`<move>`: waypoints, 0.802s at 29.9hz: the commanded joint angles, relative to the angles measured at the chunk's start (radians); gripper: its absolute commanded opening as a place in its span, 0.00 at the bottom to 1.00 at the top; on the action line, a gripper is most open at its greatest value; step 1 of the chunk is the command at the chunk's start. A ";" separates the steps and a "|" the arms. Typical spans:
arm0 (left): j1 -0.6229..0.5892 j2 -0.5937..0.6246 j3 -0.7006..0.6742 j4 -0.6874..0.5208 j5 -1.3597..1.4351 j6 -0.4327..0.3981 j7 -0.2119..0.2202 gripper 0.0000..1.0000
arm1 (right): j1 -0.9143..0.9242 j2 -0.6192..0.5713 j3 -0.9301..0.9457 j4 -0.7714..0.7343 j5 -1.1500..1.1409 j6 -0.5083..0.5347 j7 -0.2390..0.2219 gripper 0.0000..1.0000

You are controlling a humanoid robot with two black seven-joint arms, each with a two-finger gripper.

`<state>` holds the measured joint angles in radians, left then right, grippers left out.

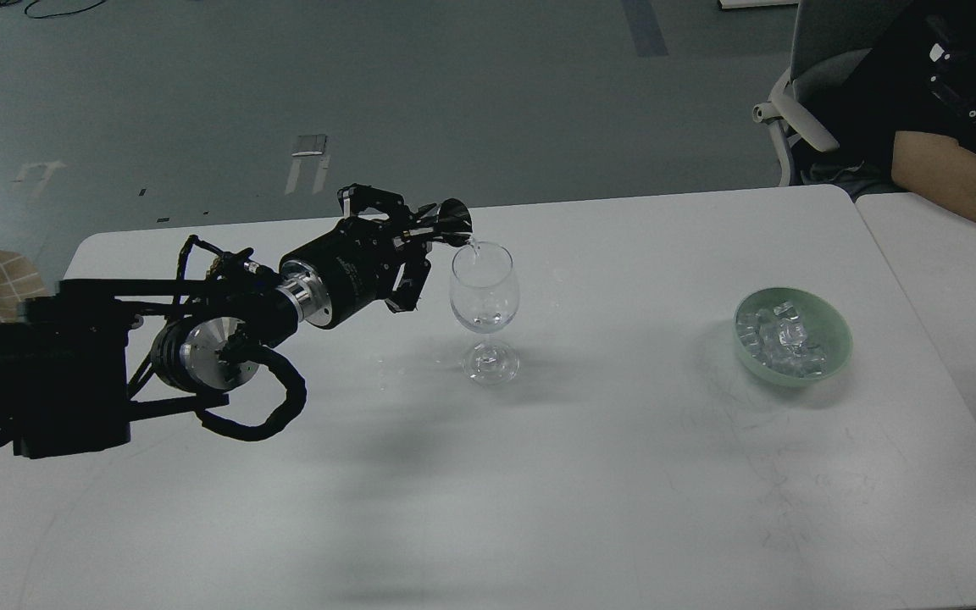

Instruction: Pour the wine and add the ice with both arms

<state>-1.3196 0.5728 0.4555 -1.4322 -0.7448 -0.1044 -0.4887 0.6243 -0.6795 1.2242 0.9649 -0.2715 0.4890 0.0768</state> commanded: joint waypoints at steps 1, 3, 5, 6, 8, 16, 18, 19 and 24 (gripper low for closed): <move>-0.009 -0.001 0.000 0.001 0.033 0.023 0.000 0.16 | 0.000 0.000 0.000 0.000 0.002 0.000 0.000 1.00; -0.010 -0.001 0.000 0.001 0.041 0.025 0.000 0.16 | 0.000 0.000 0.000 0.000 0.000 0.000 0.000 1.00; -0.015 0.001 0.000 0.001 0.047 0.026 0.000 0.16 | 0.000 0.000 0.000 0.000 0.002 0.000 0.000 1.00; -0.016 0.001 0.000 0.001 0.048 0.026 0.000 0.17 | 0.000 0.000 0.000 0.000 0.002 0.000 0.000 1.00; -0.016 0.001 0.000 0.001 0.058 0.026 0.000 0.16 | -0.001 0.000 0.000 0.000 0.002 0.000 0.000 1.00; -0.026 0.001 0.002 0.001 0.128 0.055 0.000 0.16 | -0.005 0.000 0.001 0.000 0.002 0.000 0.001 1.00; -0.029 0.001 0.002 0.001 0.156 0.061 0.000 0.17 | -0.005 0.000 0.001 0.000 0.002 0.000 0.001 1.00; -0.032 0.001 0.002 0.001 0.180 0.071 0.000 0.16 | -0.005 0.000 0.001 0.000 0.000 0.000 0.001 1.00; -0.039 0.002 0.002 0.001 0.223 0.089 0.000 0.17 | -0.006 0.000 0.003 0.000 0.002 0.000 0.001 1.00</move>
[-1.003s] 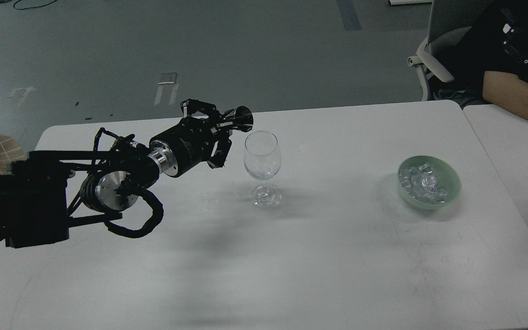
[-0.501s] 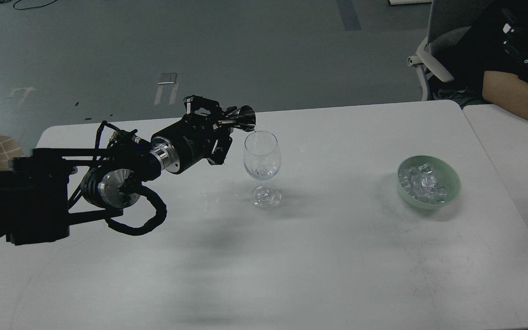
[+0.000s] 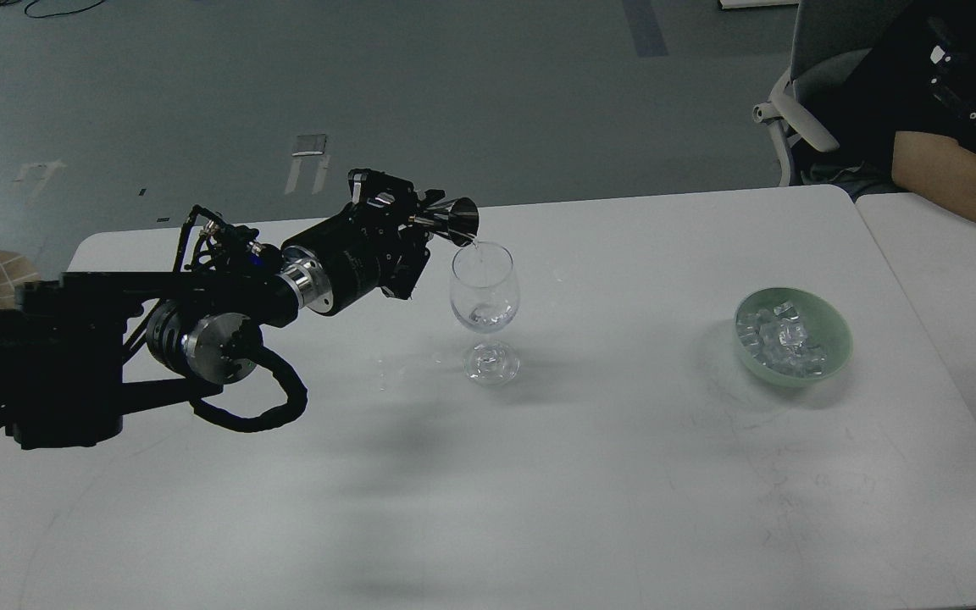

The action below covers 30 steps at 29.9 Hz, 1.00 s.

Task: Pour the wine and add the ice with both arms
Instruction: 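Raise the jigger upright and pull it back from the glass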

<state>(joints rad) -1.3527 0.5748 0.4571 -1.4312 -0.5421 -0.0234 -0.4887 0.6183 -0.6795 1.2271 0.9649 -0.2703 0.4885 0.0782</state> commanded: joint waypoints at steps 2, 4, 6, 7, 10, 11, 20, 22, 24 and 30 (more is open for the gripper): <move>-0.013 0.000 0.000 0.001 0.024 0.016 0.000 0.17 | 0.000 0.000 0.002 0.000 0.000 0.000 0.000 1.00; -0.013 0.000 0.000 0.014 0.025 0.030 0.000 0.17 | 0.000 0.000 0.005 0.000 0.000 0.000 0.000 1.00; -0.013 -0.001 0.000 0.026 0.030 0.036 0.000 0.17 | 0.000 0.000 0.005 0.000 0.000 0.000 0.000 1.00; -0.011 -0.001 -0.003 0.031 0.034 0.036 0.000 0.17 | 0.000 0.000 0.005 0.000 0.000 0.000 0.000 1.00; -0.009 0.000 -0.003 0.038 0.063 0.037 0.000 0.17 | 0.000 0.000 0.005 0.000 0.000 0.000 0.000 1.00; -0.009 0.000 -0.003 0.038 0.068 0.037 0.000 0.17 | 0.000 0.000 0.005 0.000 -0.001 0.000 0.000 1.00; -0.011 0.005 -0.003 0.035 0.113 0.060 0.000 0.17 | 0.000 0.001 0.005 0.000 -0.001 0.000 0.000 1.00; -0.014 0.005 -0.003 0.034 0.126 0.060 0.000 0.17 | 0.000 0.001 0.005 0.000 -0.001 0.000 0.000 1.00; -0.016 0.007 -0.003 0.034 0.152 0.062 0.000 0.17 | 0.000 0.000 0.005 0.000 -0.001 0.000 0.000 1.00; -0.023 0.010 -0.003 0.025 0.205 0.099 0.000 0.17 | 0.000 0.001 0.005 0.000 -0.001 0.000 0.000 1.00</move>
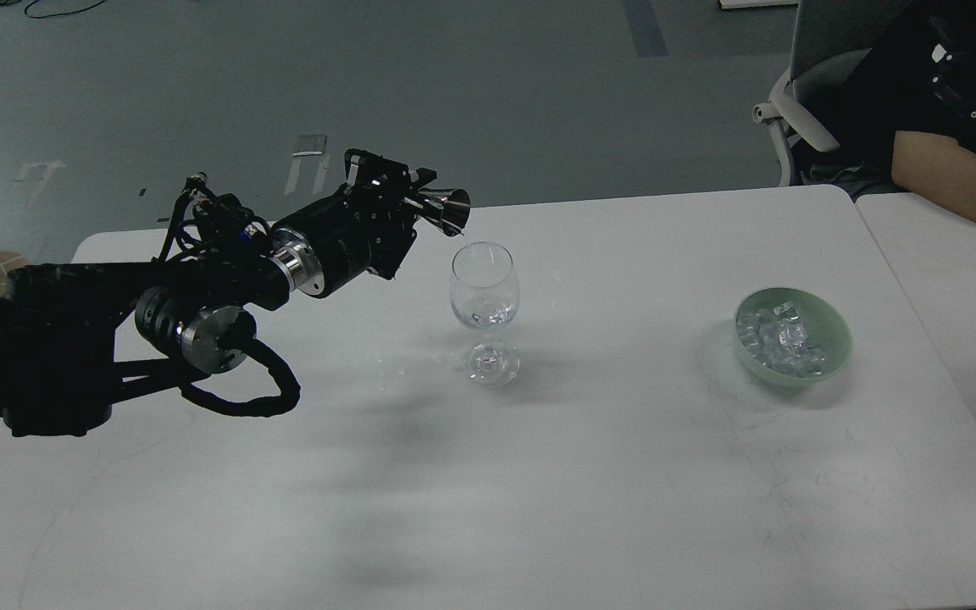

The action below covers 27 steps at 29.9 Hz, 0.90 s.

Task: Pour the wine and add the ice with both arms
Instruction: 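Raise the jigger upright and pull it back from the glass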

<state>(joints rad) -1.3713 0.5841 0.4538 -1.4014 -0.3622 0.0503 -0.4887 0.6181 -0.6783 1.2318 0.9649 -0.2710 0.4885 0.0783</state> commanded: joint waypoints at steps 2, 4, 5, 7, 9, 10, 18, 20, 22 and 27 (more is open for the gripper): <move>-0.008 0.002 0.002 -0.005 0.035 0.028 0.000 0.17 | 0.000 0.000 0.000 0.000 0.000 0.000 0.000 1.00; -0.015 0.002 0.002 -0.005 0.061 0.029 0.000 0.17 | 0.000 0.000 0.000 0.000 0.000 0.000 0.000 1.00; -0.017 0.003 0.003 -0.005 0.086 0.034 0.000 0.17 | 0.000 0.000 0.000 0.000 0.000 0.000 0.000 1.00; -0.018 0.003 0.003 -0.005 0.127 0.057 0.000 0.17 | 0.000 -0.001 0.000 0.000 0.000 0.000 0.000 1.00; -0.020 0.003 0.003 -0.007 0.150 0.075 0.000 0.17 | 0.000 -0.001 0.000 0.000 0.000 0.000 0.000 1.00; -0.025 0.003 0.003 -0.008 0.164 0.086 0.000 0.17 | 0.000 -0.001 0.000 0.000 0.000 0.000 0.000 1.00; -0.043 0.006 0.014 -0.024 0.287 0.138 0.000 0.17 | 0.000 -0.001 0.000 0.000 0.000 0.000 0.000 1.00; -0.042 0.008 0.014 -0.028 0.351 0.164 0.000 0.17 | 0.000 -0.001 0.000 0.000 0.000 0.000 0.000 1.00; -0.042 0.014 0.016 -0.044 0.397 0.192 0.000 0.17 | 0.000 -0.001 0.000 0.000 0.000 0.000 0.000 1.00; -0.042 0.022 0.016 -0.060 0.401 0.206 0.000 0.17 | 0.000 -0.001 0.000 0.000 0.001 0.000 0.000 1.00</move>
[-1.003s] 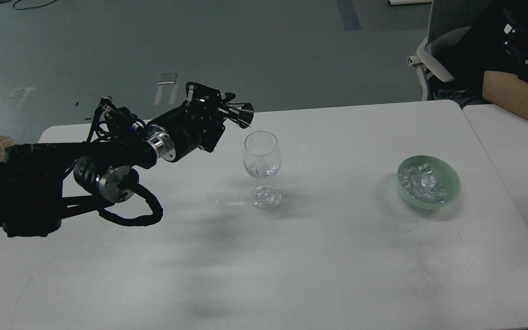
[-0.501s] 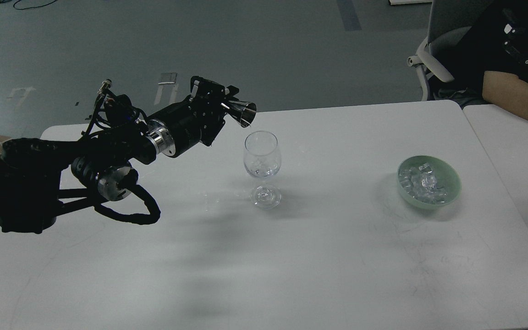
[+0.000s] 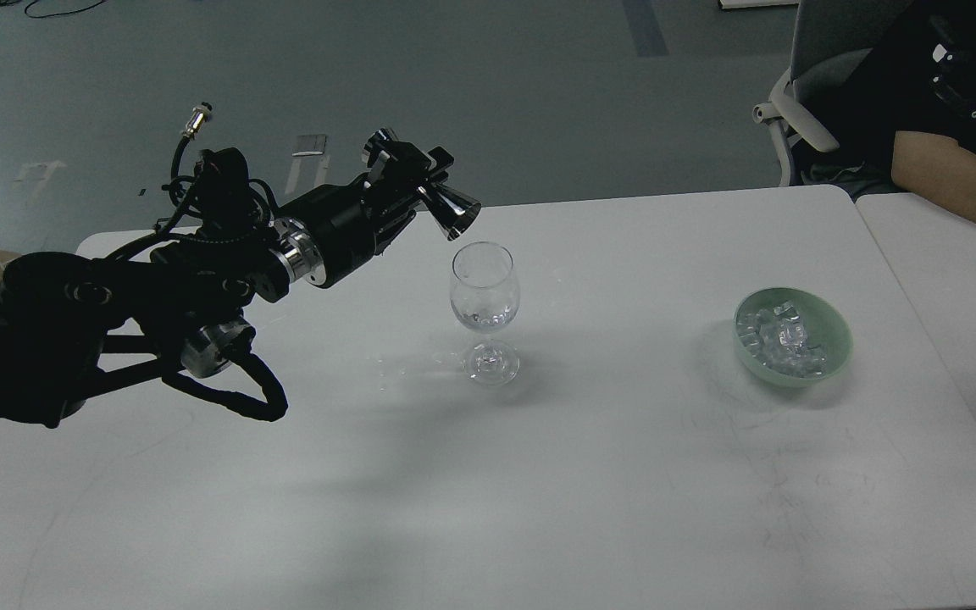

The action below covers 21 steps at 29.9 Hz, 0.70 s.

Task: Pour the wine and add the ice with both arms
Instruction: 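Raise the jigger upright and pull it back from the glass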

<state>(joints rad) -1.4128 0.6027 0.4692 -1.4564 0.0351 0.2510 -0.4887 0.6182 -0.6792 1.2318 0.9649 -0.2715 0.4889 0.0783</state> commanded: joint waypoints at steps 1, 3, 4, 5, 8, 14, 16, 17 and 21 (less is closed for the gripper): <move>-0.002 0.008 -0.001 -0.005 0.002 -0.001 0.000 0.17 | 0.000 0.000 0.000 0.000 0.000 0.000 0.000 1.00; -0.006 0.020 -0.014 -0.005 -0.012 -0.015 0.000 0.18 | 0.000 -0.002 0.000 0.000 0.000 0.000 0.000 1.00; -0.012 0.031 -0.021 -0.005 -0.035 -0.045 0.000 0.18 | 0.000 -0.002 0.000 0.000 0.002 0.000 0.000 1.00; -0.014 0.037 -0.026 -0.005 -0.058 -0.068 0.000 0.18 | -0.001 -0.002 0.000 0.000 0.002 0.000 0.000 1.00; -0.014 0.063 -0.034 -0.004 -0.148 -0.151 0.000 0.18 | -0.001 -0.002 0.000 0.000 0.002 0.000 0.000 1.00; -0.011 0.130 -0.049 -0.007 -0.344 -0.278 0.000 0.19 | -0.003 -0.002 0.000 0.002 0.002 0.000 0.000 1.00; -0.008 0.154 -0.052 -0.013 -0.421 -0.306 0.000 0.19 | -0.003 -0.002 0.000 0.002 0.002 -0.001 -0.002 1.00; -0.006 0.173 -0.055 -0.021 -0.478 -0.318 0.000 0.19 | -0.003 -0.002 0.000 0.000 0.002 -0.001 -0.002 1.00; 0.002 0.222 -0.064 -0.056 -0.645 -0.338 0.000 0.19 | -0.006 -0.002 0.000 0.000 0.002 -0.003 -0.003 1.00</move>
<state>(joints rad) -1.4156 0.7866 0.4099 -1.4838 -0.4837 -0.0709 -0.4887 0.6148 -0.6812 1.2318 0.9658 -0.2700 0.4877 0.0770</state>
